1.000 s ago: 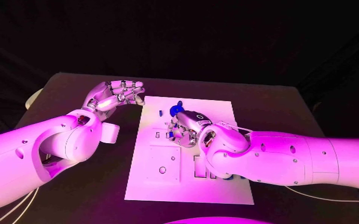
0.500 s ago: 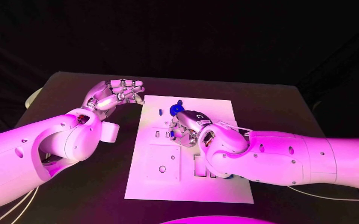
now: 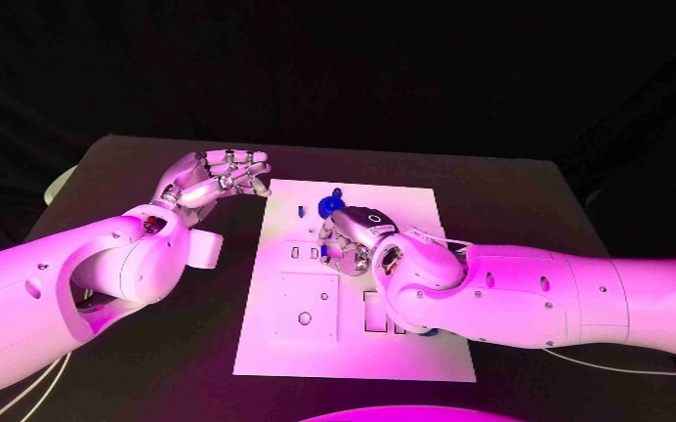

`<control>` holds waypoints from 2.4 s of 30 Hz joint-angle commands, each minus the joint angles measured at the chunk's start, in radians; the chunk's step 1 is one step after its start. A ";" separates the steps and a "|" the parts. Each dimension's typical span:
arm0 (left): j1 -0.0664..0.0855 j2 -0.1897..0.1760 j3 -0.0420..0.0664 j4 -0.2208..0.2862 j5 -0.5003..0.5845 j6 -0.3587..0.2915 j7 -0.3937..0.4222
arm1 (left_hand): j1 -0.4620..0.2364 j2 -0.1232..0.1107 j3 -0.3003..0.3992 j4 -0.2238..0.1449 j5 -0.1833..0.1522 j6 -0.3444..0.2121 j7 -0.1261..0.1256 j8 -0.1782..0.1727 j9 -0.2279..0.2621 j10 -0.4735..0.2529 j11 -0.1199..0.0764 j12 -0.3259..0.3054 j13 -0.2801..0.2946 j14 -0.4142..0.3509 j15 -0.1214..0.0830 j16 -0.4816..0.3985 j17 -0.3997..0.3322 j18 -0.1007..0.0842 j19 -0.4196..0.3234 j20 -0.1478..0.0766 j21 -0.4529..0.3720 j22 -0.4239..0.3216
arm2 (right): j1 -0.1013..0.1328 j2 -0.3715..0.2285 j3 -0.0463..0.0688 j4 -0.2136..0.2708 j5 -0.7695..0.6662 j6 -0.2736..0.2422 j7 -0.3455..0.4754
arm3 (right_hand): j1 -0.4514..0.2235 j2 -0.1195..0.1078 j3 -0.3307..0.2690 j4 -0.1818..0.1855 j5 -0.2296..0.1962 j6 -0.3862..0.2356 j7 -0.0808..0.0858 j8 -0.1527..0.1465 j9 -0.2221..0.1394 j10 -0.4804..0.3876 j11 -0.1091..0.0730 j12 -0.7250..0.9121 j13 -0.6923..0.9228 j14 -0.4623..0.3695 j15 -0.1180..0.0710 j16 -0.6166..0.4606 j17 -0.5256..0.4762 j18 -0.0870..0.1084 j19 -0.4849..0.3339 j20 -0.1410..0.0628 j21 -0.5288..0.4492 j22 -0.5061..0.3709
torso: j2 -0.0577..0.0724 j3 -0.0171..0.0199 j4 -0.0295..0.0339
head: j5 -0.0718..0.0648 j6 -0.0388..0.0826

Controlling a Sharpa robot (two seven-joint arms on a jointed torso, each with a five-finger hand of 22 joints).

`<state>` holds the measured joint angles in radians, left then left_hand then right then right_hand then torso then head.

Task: Assemble the parts on the task board

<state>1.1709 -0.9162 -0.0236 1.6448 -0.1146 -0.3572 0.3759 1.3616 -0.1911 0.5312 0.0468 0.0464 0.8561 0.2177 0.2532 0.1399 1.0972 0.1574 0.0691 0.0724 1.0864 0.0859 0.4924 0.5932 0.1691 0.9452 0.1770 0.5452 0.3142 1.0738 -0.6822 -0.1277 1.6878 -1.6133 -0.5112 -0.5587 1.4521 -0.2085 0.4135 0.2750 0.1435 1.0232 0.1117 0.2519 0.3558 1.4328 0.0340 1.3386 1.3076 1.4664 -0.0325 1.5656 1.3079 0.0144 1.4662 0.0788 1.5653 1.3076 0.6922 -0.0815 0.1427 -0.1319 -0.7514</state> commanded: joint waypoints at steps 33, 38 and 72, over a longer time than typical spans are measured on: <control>0.001 0.003 0.001 -0.004 0.002 0.019 0.005 | -0.009 0.002 -0.002 0.005 0.003 -0.008 0.009 -0.004 0.000 -0.004 0.001 0.001 0.000 -0.005 0.001 0.005 0.002 0.006 -0.007 0.000 0.005 0.002 | -0.005 0.006 -0.001 -0.007 -0.019 0.001 0.006 | -0.093 -0.051 -0.096 0.012 -0.011 -0.067 0.021 -0.017 -0.024 -0.032 0.015 -0.060 0.057 0.097 0.011 -0.012 0.234 -0.014 0.105 0.003 0.005 0.263 | 0.000 -0.0008 0.0006 | -0.005 0.001; 0.001 0.003 0.001 -0.005 0.002 0.018 0.004 | -0.010 0.003 -0.002 0.005 0.003 -0.008 0.009 -0.004 0.000 -0.004 0.001 0.001 0.000 -0.006 0.001 0.005 0.002 0.006 -0.008 0.001 0.006 0.003 | -0.006 0.006 -0.002 -0.007 -0.019 -0.021 0.013 | -0.111 -0.049 -0.137 0.015 -0.050 -0.080 0.024 -0.023 -0.030 -0.041 0.019 -0.071 0.049 0.097 0.014 -0.013 0.232 -0.014 0.105 0.007 0.005 0.263 | -0.001 -0.0010 -0.0001 | -0.006 0.002; 0.055 0.134 0.000 -0.153 -0.647 0.345 -0.645 | -0.188 0.016 -0.110 0.223 0.004 0.032 -0.111 0.346 0.236 0.148 -0.126 1.106 0.883 0.427 -0.114 0.998 0.821 -0.033 0.224 -0.098 0.670 0.580 | 0.153 -0.307 0.010 0.034 0.662 -0.190 0.612 | -0.065 0.008 -0.241 0.016 0.055 -0.088 0.027 -0.004 -0.052 -0.070 0.022 -0.105 0.020 0.090 0.016 -0.032 0.206 -0.011 0.098 0.009 -0.009 0.256 | -0.012 0.0212 -0.0292 | 0.025 0.009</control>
<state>1.2207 -0.7896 -0.0239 1.4965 -0.6053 -0.1420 -0.1167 1.1825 -0.1753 0.4218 0.2639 0.0504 0.8892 0.1116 0.5940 0.3709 1.2404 0.0324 1.1680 0.9474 1.4690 -0.0214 1.4869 1.3082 0.1531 1.1647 0.0795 1.2099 0.8866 1.2257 -0.9873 -0.1172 1.7250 -1.0410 -0.6929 -0.0061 1.3806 -0.1988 0.1687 0.2882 0.1921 0.9400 0.1387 0.2437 0.3043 1.3719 0.0556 1.2350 1.3076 1.4664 -0.0251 1.5365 1.3079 0.0143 1.4661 0.0863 1.5605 1.3075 0.6820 -0.0623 0.1148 -0.1109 -0.7415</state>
